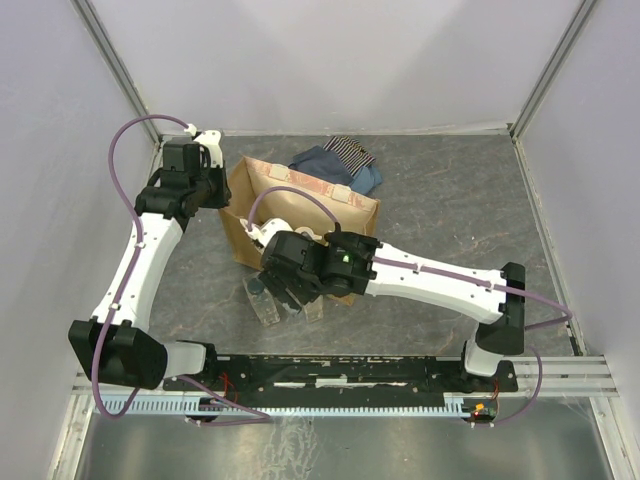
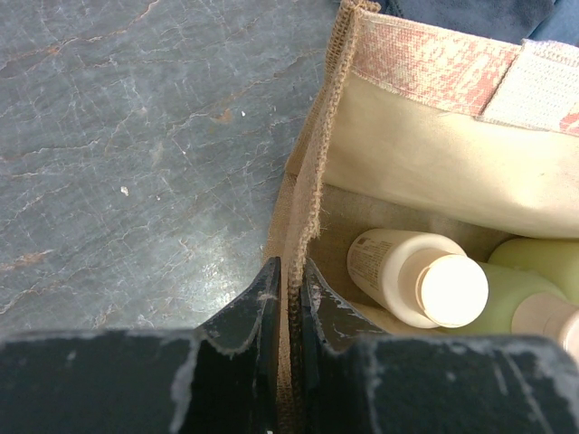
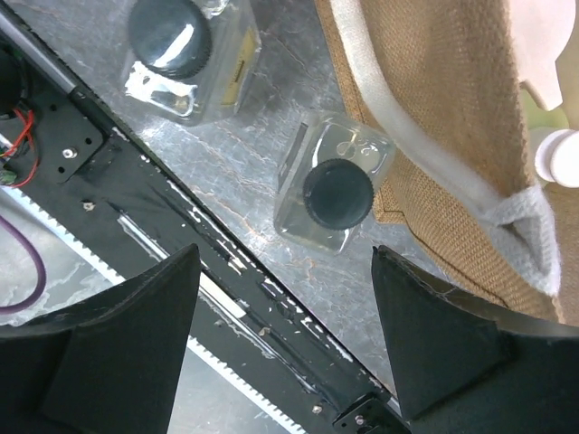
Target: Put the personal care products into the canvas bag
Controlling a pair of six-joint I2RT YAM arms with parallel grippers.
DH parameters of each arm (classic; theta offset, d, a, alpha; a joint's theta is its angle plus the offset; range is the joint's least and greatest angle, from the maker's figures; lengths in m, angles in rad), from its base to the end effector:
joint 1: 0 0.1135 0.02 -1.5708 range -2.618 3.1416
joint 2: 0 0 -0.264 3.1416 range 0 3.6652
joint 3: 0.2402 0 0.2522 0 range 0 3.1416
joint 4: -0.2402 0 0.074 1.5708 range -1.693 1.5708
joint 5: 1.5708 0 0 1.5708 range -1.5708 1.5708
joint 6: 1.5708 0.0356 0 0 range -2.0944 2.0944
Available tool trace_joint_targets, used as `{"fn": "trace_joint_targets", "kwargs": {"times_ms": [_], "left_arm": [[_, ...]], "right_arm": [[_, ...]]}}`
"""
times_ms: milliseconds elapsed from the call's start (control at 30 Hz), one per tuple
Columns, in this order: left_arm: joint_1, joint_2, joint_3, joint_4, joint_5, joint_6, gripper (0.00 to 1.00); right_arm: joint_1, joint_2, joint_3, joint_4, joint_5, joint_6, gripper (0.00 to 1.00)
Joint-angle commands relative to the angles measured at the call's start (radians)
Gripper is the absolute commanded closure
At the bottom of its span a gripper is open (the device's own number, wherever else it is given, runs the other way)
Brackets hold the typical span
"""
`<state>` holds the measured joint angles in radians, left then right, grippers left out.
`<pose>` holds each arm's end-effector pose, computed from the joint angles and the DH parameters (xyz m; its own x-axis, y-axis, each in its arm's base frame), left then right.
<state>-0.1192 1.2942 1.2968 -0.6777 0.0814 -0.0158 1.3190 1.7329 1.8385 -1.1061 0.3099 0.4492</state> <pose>0.2759 -0.0360 0.3597 -0.6233 0.0588 -0.7797 0.1717 0.9831 -0.0631 0.0997 0.3441 0.3687 -0.5716 -0.5620 -0.5978 -0.7028 0.7114 0.0032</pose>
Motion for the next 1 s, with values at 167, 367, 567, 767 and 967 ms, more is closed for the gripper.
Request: {"fn": "trace_joint_targets", "kwargs": {"times_ms": [167, 367, 567, 767, 967], "left_arm": [[0.002, -0.013, 0.026, 0.040, 0.004, 0.017, 0.83], [0.002, -0.012, 0.032, 0.029, 0.000, 0.019, 0.83], [0.002, -0.011, 0.033, 0.028, -0.007, 0.023, 0.83], [0.001, -0.004, 0.037, 0.028, -0.002, 0.023, 0.83], [0.002, -0.001, 0.039, 0.029, -0.002, 0.024, 0.83]], "right_arm": [[-0.111, -0.038, -0.180, 0.098, -0.047, 0.007, 0.18], [-0.134, -0.035, -0.239, 0.171, -0.118, -0.012, 0.22], [-0.135, 0.008, -0.206, 0.185, -0.158, -0.019, 0.28], [-0.135, 0.010, -0.237, 0.237, -0.177, -0.033, 0.30], [-0.135, 0.030, -0.232, 0.238, -0.195, -0.039, 0.45]]}}
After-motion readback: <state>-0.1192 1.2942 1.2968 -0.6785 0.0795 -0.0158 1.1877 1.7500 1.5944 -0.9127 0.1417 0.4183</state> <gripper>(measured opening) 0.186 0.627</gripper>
